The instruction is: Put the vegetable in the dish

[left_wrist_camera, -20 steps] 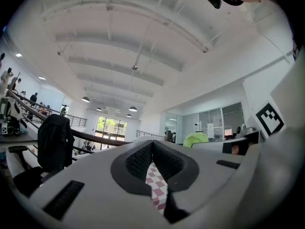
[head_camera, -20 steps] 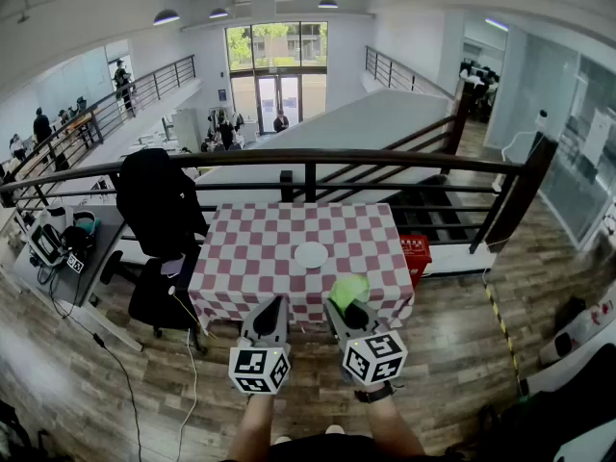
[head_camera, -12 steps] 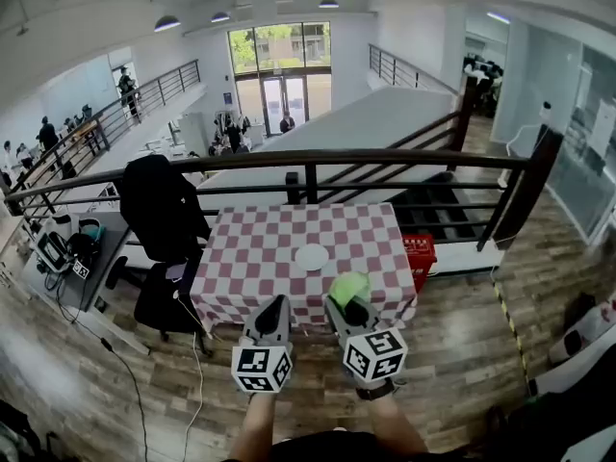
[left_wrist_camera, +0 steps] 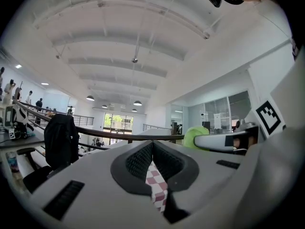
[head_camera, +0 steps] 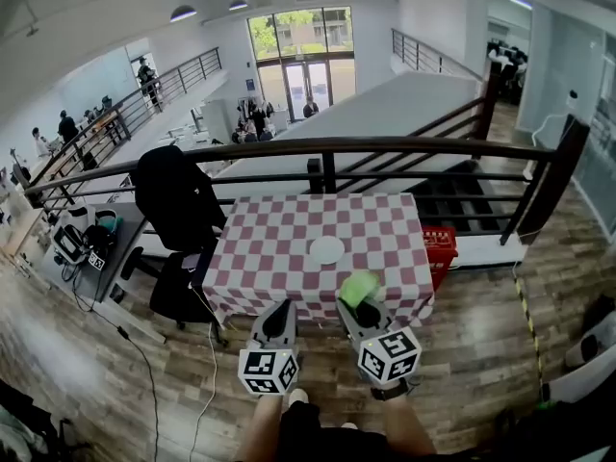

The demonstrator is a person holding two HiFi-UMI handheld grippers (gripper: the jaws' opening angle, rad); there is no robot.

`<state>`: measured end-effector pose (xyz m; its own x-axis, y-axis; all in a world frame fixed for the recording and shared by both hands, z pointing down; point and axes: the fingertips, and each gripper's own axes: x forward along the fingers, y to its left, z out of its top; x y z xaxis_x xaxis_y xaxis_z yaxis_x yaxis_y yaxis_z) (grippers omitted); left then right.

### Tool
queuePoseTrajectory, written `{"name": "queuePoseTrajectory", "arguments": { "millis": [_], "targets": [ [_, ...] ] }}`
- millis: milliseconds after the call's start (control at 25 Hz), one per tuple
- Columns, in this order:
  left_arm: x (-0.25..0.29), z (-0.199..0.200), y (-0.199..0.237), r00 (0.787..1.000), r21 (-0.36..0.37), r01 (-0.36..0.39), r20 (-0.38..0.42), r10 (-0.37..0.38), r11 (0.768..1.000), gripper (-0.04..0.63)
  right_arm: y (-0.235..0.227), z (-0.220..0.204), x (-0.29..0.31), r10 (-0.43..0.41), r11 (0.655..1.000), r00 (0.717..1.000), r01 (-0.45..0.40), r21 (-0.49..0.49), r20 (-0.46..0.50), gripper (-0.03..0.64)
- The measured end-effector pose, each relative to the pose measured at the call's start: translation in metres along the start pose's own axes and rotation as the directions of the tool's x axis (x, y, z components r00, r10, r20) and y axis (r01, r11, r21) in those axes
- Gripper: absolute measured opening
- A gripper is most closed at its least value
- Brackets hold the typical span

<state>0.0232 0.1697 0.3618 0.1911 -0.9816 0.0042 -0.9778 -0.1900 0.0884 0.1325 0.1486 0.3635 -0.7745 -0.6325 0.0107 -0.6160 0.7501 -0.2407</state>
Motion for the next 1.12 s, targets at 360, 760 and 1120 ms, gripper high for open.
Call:
{"name": "queuePoseTrajectory", "arguments": {
  "millis": [360, 760, 1120],
  "targets": [
    [0.105, -0.022, 0.037, 0.997, -0.101, 0.077, 0.018, -0.076, 0.992, 0.021, -0.035, -0.003, 0.064, 0.016, 0.998, 1.0, -0.016, -0.053, -0.006, 0.086],
    [0.241, 0.033, 0.134, 0.986, -0.172, 0.126, 0.131, -0.104, 0.977, 0.021, -0.094, 0.062, 0.209, -0.021, 0.995, 0.999, 0.023, -0.098, 0.027, 0.086],
    [0.296, -0.03, 0.226, 0.997, -0.346, 0.079, 0.034, -0.072, 0.935, 0.021, -0.115, 0.02, 0.316, -0.006, 0.996, 0.993, -0.004, -0.088, -0.115, 0.086]
  ]
}}
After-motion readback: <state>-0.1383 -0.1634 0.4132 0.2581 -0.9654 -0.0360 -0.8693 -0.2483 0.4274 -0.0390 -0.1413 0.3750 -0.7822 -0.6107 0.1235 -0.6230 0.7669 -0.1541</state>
